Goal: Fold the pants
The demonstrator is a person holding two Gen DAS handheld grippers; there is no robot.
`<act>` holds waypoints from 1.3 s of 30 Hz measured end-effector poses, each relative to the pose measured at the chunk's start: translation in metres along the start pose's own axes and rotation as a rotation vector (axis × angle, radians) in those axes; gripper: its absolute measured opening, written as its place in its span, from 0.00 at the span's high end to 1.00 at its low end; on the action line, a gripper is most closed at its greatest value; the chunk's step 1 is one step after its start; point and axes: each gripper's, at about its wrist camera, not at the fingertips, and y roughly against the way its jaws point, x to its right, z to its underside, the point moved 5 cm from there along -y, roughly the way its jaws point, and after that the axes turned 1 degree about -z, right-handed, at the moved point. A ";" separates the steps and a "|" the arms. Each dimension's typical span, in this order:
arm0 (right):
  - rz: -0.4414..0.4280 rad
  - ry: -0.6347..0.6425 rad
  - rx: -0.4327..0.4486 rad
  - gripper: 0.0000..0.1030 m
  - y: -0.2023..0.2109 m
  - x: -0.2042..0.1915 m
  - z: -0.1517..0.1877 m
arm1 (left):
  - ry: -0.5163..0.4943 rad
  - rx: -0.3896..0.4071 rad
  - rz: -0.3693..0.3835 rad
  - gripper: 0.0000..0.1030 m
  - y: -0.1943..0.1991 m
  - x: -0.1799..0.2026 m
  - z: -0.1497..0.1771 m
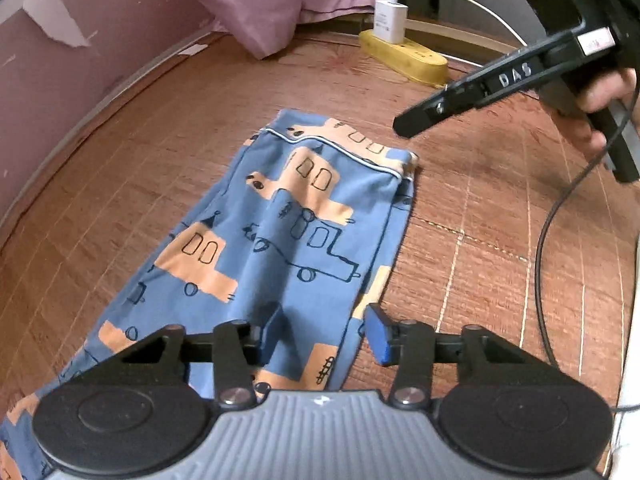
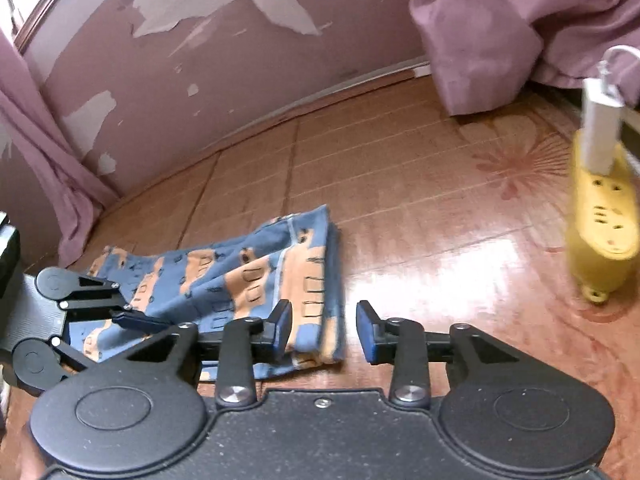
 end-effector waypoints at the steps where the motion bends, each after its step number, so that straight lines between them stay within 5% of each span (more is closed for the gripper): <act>1: -0.004 0.017 -0.015 0.63 -0.003 -0.003 0.002 | 0.001 0.000 -0.005 0.61 0.000 -0.001 0.000; 7: 0.001 0.071 -0.079 0.66 -0.015 -0.014 0.010 | 0.004 0.001 -0.005 0.71 0.004 -0.001 0.003; 8: 0.003 0.063 -0.077 0.71 -0.016 -0.013 0.010 | 0.002 0.001 -0.005 0.73 0.005 -0.001 0.004; 9: 0.009 0.059 -0.073 0.91 -0.016 -0.012 0.009 | 0.004 0.003 -0.005 0.78 0.006 -0.001 0.004; 10: 0.014 0.064 -0.070 0.98 -0.015 -0.012 0.008 | 0.007 0.003 -0.006 0.82 0.007 -0.001 0.004; 13: 0.019 0.119 -0.074 0.99 -0.013 -0.017 0.009 | 0.015 0.005 0.001 0.92 0.009 0.000 0.003; 23: 0.035 0.166 -0.067 0.99 0.013 -0.012 0.004 | -0.009 0.018 0.052 0.92 0.023 0.011 0.007; 26: 0.107 0.205 -0.136 0.86 -0.002 -0.006 0.014 | 0.018 -0.016 0.110 0.92 0.018 0.012 0.013; 29: 0.148 0.220 -0.022 0.54 0.002 -0.007 0.005 | 0.082 -0.002 0.144 0.76 0.030 0.002 0.013; 30: 0.135 0.203 0.027 0.35 0.004 -0.009 0.001 | 0.103 0.022 0.134 0.58 0.039 -0.003 0.015; 31: 0.109 0.174 0.088 0.28 0.005 -0.011 -0.004 | 0.123 0.051 0.113 0.39 0.049 -0.010 0.018; 34: 0.001 0.167 0.188 0.28 -0.002 -0.031 -0.011 | 0.197 0.110 -0.040 0.15 0.072 -0.036 0.035; 39: -0.119 0.276 0.090 0.30 -0.046 -0.077 0.008 | 0.454 0.111 -0.260 0.13 0.100 -0.105 0.102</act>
